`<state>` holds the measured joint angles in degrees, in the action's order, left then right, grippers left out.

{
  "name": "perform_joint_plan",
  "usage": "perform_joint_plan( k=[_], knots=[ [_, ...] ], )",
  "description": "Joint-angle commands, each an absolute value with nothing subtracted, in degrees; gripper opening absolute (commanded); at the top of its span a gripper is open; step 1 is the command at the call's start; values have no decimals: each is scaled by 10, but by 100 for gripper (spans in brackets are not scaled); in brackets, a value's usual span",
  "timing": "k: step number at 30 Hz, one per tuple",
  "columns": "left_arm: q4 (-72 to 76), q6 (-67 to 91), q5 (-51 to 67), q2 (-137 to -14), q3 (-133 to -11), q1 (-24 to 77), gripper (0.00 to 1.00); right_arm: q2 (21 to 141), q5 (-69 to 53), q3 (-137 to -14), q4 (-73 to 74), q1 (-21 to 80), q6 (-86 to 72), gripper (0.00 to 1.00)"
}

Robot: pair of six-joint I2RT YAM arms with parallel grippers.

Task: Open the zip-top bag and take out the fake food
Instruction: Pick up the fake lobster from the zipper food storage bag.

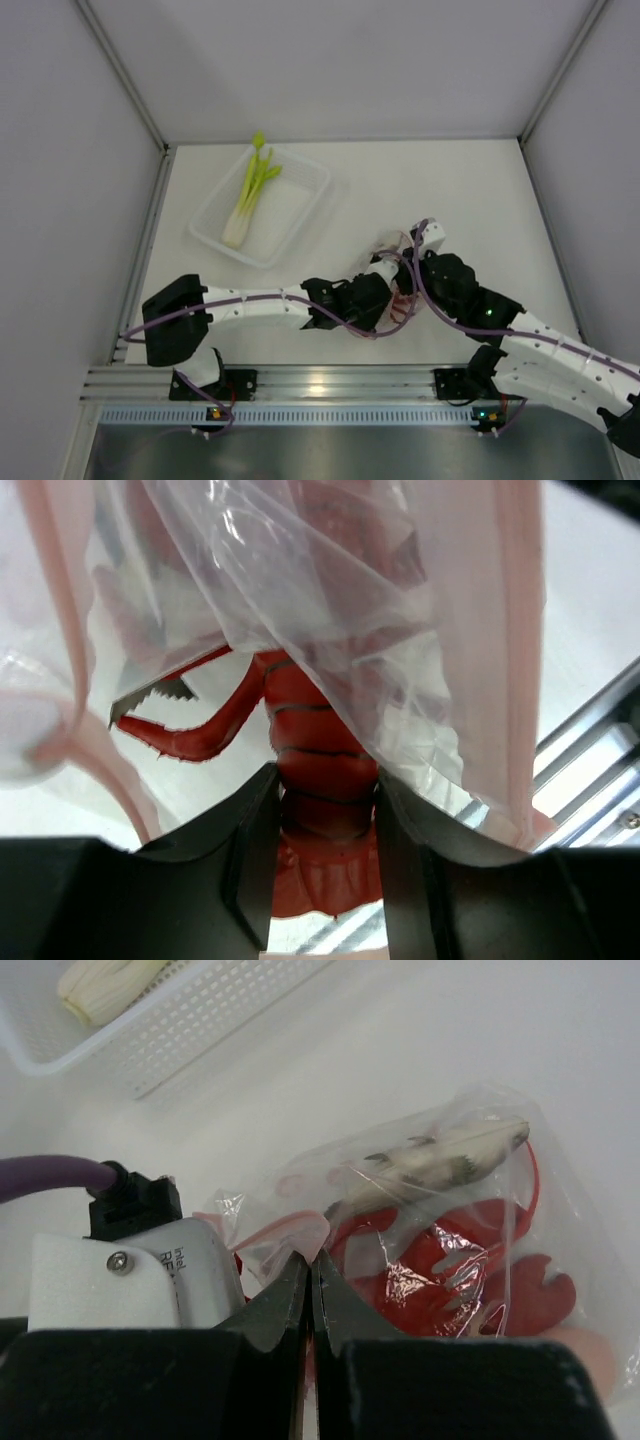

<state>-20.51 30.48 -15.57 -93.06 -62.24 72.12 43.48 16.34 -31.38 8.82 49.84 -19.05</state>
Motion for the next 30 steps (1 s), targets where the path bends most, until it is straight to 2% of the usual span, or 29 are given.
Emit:
perform_joint_plan(
  k=[1, 4, 7, 12, 18, 23, 30],
  knots=[
    [-54, 279, -56, -894, -576, 691, 0, 413, 126, -320, 97, 535, -166, 0],
    [-20, 263, -40, -866, -533, 691, 0, 414, 179, -329, 119, 535, -166, 0],
    [14, 249, -40, -831, -495, 691, 0, 424, 182, -335, 123, 534, -164, 0],
    [65, 218, -13, -785, -455, 692, 0, 449, 140, -329, 108, 534, -178, 0],
    [85, 215, -96, -737, -440, 692, 0, 454, 48, -299, 61, 536, -202, 0],
    [72, 218, -148, -744, -467, 691, 0, 430, -21, -282, 36, 538, -187, 0],
    [-82, 271, -116, -821, -598, 691, 0, 407, 29, -280, 69, 552, -149, 0]
  ],
)
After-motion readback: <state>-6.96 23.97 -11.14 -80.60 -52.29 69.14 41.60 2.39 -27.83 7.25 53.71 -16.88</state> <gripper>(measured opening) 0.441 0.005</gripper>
